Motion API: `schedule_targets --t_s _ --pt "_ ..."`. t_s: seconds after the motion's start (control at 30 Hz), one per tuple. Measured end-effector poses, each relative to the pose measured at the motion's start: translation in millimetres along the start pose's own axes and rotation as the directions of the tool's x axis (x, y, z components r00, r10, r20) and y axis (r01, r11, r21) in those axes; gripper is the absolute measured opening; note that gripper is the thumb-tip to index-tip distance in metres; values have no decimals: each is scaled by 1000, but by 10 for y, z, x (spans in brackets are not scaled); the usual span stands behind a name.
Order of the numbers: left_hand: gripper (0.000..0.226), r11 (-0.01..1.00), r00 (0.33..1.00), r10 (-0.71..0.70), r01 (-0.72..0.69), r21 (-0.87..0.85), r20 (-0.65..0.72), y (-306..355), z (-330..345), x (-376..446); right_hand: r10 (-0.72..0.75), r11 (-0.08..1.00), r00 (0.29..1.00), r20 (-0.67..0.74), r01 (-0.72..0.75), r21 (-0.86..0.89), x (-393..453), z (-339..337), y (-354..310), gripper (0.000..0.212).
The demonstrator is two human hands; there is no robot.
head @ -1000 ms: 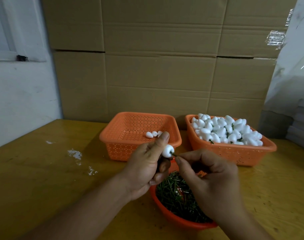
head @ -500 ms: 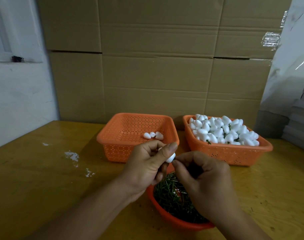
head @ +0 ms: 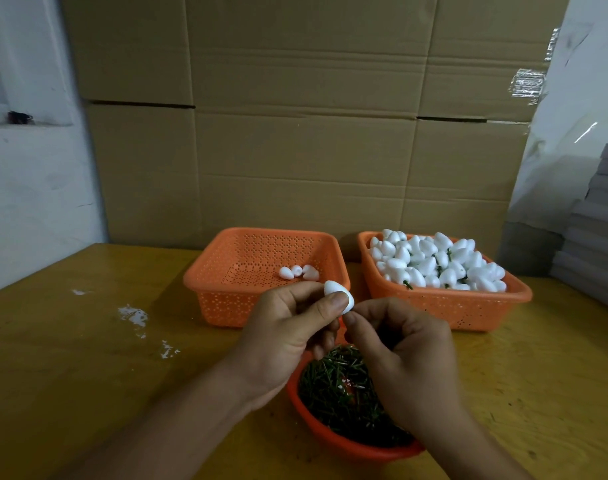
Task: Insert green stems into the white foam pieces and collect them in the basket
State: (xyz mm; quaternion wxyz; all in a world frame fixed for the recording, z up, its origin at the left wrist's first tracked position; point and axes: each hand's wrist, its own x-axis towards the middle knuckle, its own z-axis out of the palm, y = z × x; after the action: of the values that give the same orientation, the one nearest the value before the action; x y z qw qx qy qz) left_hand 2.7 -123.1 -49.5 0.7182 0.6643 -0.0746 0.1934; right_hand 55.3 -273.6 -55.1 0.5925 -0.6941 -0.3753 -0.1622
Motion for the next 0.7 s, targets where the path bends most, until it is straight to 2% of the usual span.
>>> schedule_targets --t_s 0.2,0.4,0.6,0.7 --pt "25 974 994 109 -109 199 12 -33 2 -15 10 999 1000 -1 -10 53 -14 22 7 16" --pt "31 924 984 174 -176 339 38 -87 18 -32 -18 995 998 64 12 101 -16 17 -1 15" --pt "35 930 984 176 -179 320 37 -84 26 -26 17 993 999 50 -23 119 1 13 65 12" --pt "43 941 983 183 -181 285 20 -73 12 -16 50 987 999 8 -51 155 30 3 106 13"
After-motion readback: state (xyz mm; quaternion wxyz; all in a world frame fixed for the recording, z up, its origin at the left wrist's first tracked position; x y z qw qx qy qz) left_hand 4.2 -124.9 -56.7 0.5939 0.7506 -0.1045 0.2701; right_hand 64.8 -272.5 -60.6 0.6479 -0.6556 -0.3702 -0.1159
